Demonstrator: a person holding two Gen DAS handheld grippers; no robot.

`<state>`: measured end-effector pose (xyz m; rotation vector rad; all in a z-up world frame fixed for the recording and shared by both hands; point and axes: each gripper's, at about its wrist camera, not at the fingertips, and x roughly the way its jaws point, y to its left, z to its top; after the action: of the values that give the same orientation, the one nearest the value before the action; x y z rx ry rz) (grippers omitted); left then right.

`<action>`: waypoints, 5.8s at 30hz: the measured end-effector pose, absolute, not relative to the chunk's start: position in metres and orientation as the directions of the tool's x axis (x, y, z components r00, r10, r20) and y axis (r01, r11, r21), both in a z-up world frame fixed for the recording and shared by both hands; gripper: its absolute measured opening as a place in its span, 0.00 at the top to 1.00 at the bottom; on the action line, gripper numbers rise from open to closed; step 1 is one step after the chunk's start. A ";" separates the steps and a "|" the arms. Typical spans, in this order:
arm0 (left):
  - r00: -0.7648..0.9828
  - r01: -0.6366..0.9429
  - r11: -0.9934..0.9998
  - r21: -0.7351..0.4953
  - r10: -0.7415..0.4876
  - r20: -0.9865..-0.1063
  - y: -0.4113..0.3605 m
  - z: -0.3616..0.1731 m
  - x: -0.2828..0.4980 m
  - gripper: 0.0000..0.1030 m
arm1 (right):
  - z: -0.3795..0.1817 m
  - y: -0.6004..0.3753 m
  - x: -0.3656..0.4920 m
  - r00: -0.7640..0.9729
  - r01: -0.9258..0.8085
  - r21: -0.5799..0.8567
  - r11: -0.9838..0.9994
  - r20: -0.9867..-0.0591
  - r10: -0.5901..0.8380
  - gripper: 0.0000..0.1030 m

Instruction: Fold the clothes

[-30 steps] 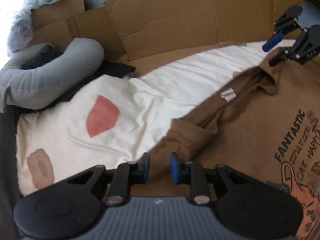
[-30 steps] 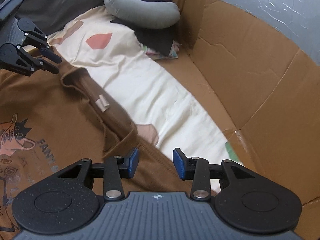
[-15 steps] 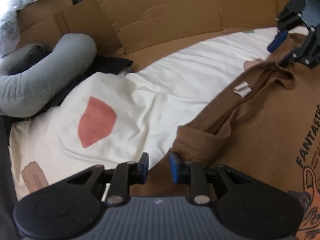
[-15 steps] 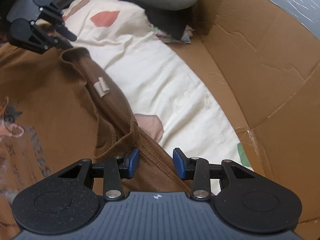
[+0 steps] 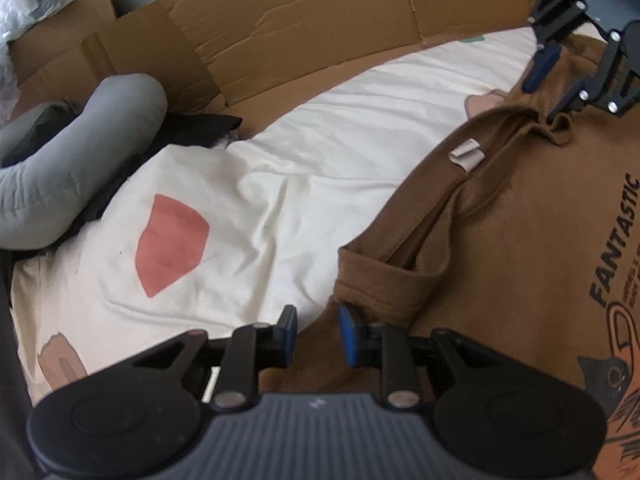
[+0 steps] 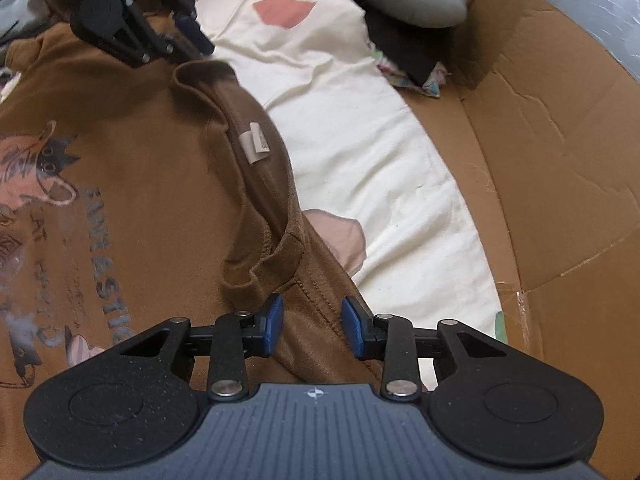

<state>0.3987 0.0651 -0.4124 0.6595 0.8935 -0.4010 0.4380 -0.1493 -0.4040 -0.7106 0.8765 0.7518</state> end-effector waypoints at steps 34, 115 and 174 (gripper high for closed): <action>0.655 0.547 0.734 0.402 -0.077 -0.751 0.068 -0.383 0.405 0.97 | -0.351 -0.171 0.483 0.441 -0.704 -0.099 0.703 -0.837 0.323 0.97; 0.711 0.373 0.877 0.302 -0.062 -0.701 0.111 -0.357 0.457 0.67 | -0.356 -0.223 0.527 0.583 -0.575 -0.146 0.805 -0.763 0.279 0.69; 0.572 0.266 0.915 0.305 0.105 -0.813 0.191 -0.384 0.462 0.92 | -0.403 -0.298 0.512 0.521 -0.470 -0.294 0.832 -0.854 -0.007 0.96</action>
<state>0.4616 0.1912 -0.3841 0.4222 0.9648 -0.0977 0.5124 -0.2981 -0.4033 -0.5385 0.9942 0.2944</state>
